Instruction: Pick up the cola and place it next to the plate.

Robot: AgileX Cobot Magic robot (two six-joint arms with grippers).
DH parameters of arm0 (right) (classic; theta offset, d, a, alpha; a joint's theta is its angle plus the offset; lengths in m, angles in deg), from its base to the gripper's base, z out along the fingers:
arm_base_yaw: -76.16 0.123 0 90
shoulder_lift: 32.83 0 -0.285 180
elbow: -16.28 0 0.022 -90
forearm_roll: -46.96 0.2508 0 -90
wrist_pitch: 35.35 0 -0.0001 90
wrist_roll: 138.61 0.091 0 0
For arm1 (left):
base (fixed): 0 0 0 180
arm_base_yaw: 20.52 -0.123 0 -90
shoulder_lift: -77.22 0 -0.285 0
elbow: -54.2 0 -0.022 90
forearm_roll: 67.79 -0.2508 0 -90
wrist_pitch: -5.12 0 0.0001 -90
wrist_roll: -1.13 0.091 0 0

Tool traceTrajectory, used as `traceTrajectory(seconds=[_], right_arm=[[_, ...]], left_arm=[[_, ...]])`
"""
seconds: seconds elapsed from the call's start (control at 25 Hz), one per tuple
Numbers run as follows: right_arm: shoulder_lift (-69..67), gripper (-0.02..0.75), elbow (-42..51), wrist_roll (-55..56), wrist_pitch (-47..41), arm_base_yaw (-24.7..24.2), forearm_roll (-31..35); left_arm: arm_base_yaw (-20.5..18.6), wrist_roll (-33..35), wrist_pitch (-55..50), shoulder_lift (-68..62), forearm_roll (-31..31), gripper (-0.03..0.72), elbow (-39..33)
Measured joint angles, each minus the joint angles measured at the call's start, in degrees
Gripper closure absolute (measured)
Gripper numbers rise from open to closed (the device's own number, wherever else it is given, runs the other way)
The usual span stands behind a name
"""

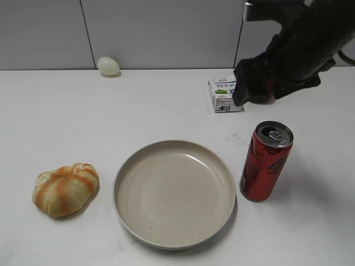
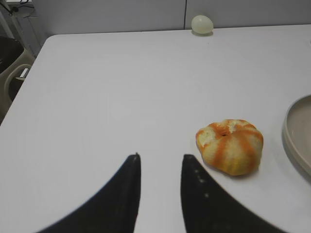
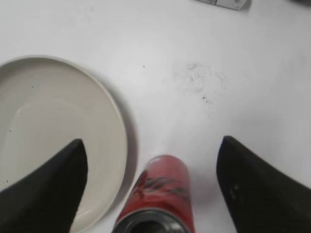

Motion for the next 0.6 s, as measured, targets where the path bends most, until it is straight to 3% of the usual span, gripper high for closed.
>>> traceTrajectory(seconds=[0.32,0.6], right_arm=[[-12.6,0.083,-22.51,0.0,-17.79,-11.64,-0.17],[-13.24,0.096,-25.21,-0.09,-23.43,-18.94,-5.01]], left_arm=[[0.0,0.0,0.0,0.0,0.0,0.46,0.0],[0.0,0.0,0.0,0.0,0.0,0.46,0.0]])
